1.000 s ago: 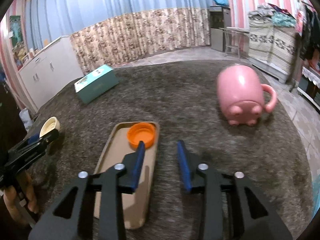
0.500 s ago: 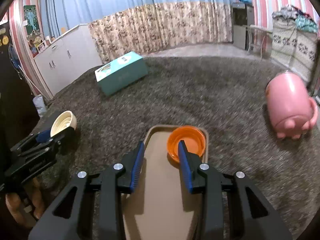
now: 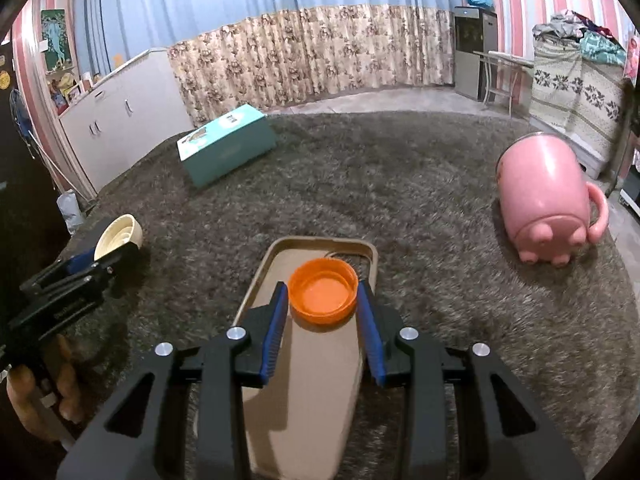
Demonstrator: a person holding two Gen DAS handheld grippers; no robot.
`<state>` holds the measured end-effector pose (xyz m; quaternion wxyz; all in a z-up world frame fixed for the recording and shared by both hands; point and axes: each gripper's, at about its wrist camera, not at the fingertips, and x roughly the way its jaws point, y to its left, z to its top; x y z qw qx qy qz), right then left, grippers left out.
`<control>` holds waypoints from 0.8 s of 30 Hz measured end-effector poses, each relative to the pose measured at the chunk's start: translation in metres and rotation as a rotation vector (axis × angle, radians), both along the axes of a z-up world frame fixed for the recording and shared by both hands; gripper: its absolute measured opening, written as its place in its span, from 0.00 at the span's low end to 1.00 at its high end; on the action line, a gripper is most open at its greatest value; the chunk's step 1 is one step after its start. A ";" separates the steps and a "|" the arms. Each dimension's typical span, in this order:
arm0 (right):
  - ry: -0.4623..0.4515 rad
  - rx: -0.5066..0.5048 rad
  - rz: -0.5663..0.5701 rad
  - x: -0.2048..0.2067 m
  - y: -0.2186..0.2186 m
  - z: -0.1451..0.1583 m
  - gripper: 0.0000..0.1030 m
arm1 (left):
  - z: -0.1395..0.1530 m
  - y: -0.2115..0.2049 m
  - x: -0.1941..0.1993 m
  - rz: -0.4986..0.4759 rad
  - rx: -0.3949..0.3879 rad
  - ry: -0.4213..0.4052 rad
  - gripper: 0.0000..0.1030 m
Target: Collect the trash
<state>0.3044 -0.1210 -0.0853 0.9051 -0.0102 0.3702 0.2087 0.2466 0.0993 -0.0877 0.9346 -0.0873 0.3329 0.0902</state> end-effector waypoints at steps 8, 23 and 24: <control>-0.008 -0.048 0.018 0.003 0.011 -0.003 0.51 | 0.000 -0.001 0.000 0.001 0.000 0.001 0.59; -0.064 -0.028 -0.032 -0.013 0.001 0.008 0.39 | 0.000 -0.001 0.000 0.002 0.002 0.002 0.59; -0.074 -0.022 -0.045 -0.018 -0.004 0.012 0.39 | 0.000 -0.001 0.000 0.002 0.003 0.001 0.59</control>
